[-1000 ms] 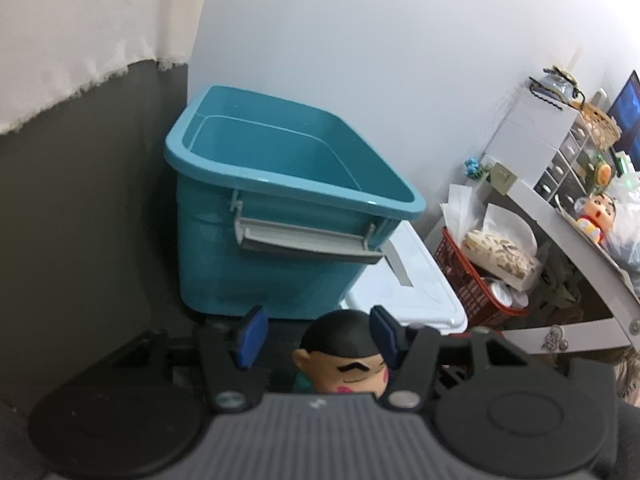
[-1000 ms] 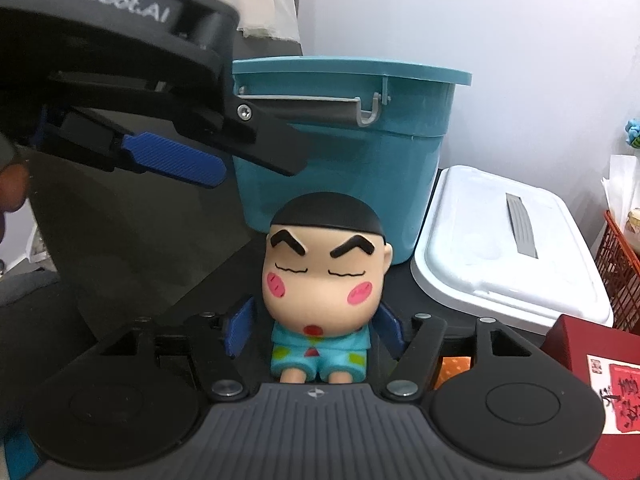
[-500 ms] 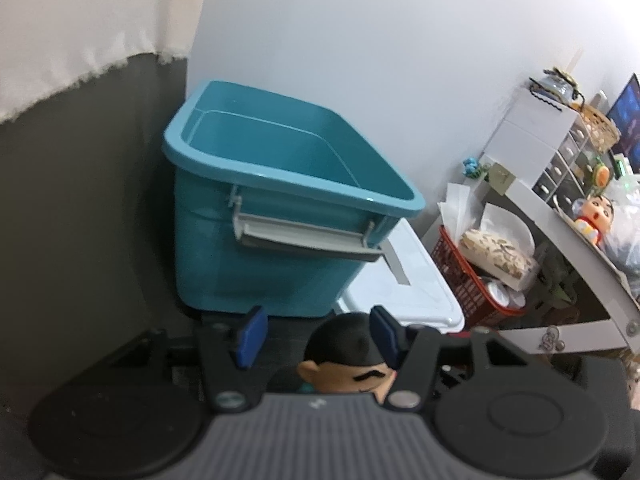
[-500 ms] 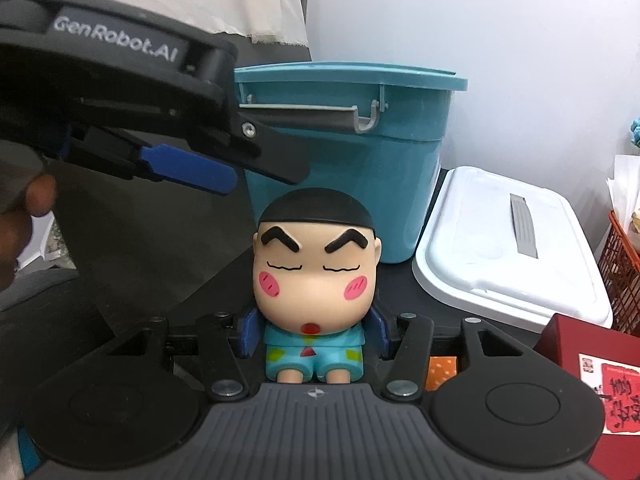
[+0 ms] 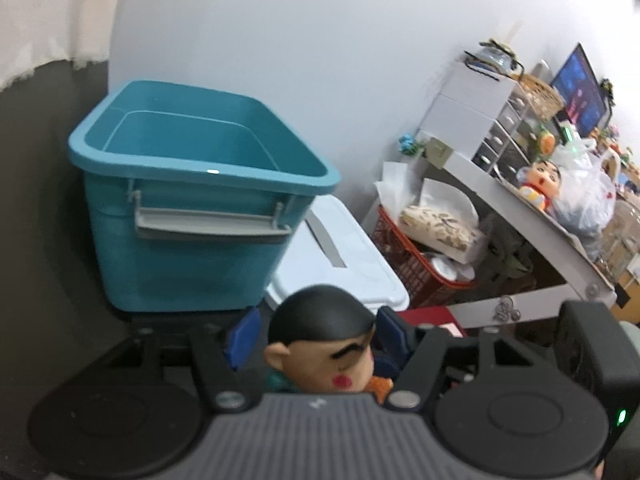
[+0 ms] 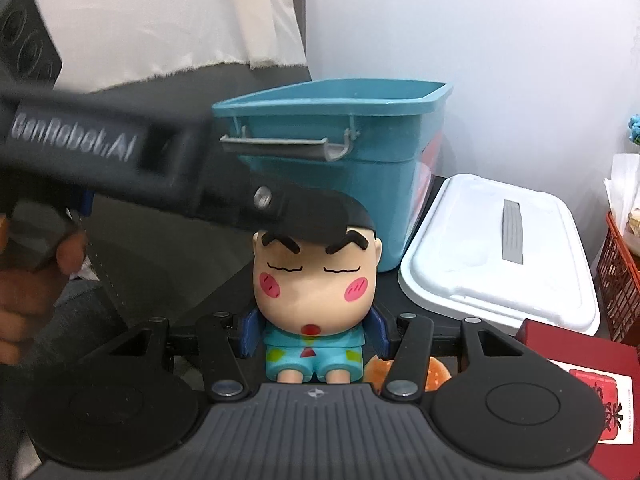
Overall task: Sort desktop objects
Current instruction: 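Lift the Shin-chan figure off the desk with the left tool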
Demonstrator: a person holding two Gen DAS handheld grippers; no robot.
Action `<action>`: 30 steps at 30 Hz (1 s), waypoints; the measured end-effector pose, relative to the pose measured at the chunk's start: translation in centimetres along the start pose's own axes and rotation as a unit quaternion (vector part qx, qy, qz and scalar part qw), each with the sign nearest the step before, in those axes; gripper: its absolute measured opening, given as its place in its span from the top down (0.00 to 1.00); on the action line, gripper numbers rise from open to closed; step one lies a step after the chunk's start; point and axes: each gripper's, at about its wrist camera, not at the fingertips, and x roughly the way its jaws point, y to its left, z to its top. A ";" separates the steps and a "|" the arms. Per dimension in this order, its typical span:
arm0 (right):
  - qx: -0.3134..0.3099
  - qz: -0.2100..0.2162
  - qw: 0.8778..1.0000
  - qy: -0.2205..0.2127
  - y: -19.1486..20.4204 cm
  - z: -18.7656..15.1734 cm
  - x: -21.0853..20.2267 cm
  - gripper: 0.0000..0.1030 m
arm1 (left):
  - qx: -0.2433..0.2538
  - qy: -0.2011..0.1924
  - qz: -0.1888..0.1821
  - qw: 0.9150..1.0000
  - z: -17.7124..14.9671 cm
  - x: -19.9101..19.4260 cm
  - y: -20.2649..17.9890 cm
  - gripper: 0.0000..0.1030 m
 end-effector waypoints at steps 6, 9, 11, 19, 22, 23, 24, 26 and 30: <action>-0.009 0.010 1.000 -0.021 -0.8 -1.6 -3.0 0.45 | 0.022 -0.001 -0.014 1.000 -0.1 0.1 -1.0 0.33; -0.012 0.014 0.999 -0.030 -0.6 -2.3 -4.1 0.45 | 0.021 0.000 -0.026 0.999 -0.1 0.2 -1.2 0.33; -0.014 0.017 0.999 -0.033 -0.9 -2.6 -4.3 0.45 | 0.025 0.001 -0.028 0.999 -0.2 0.3 -1.4 0.34; -0.003 0.032 0.999 -0.043 -1.9 -1.1 -2.5 0.46 | 0.022 0.002 -0.044 0.999 -0.2 0.3 -1.5 0.37; -0.011 0.037 0.998 -0.044 -1.9 -1.1 -3.4 0.46 | 0.025 0.002 -0.045 0.999 -0.2 0.3 -1.7 0.37; -0.013 0.038 0.998 -0.044 -1.8 -1.1 -3.7 0.46 | 0.025 0.002 -0.046 0.999 -0.2 0.3 -1.7 0.37; -0.012 0.038 0.998 -0.044 -1.9 -1.2 -4.0 0.45 | 0.026 0.002 -0.047 0.999 -0.3 0.3 -1.8 0.37; -0.011 0.040 0.998 -0.045 -1.9 -1.2 -4.1 0.45 | 0.027 0.000 -0.049 0.998 -0.3 0.1 -1.8 0.37; -0.009 0.040 0.998 -0.045 -3.4 -1.9 -5.7 0.45 | 0.027 0.000 -0.052 0.998 -0.3 0.0 -1.8 0.37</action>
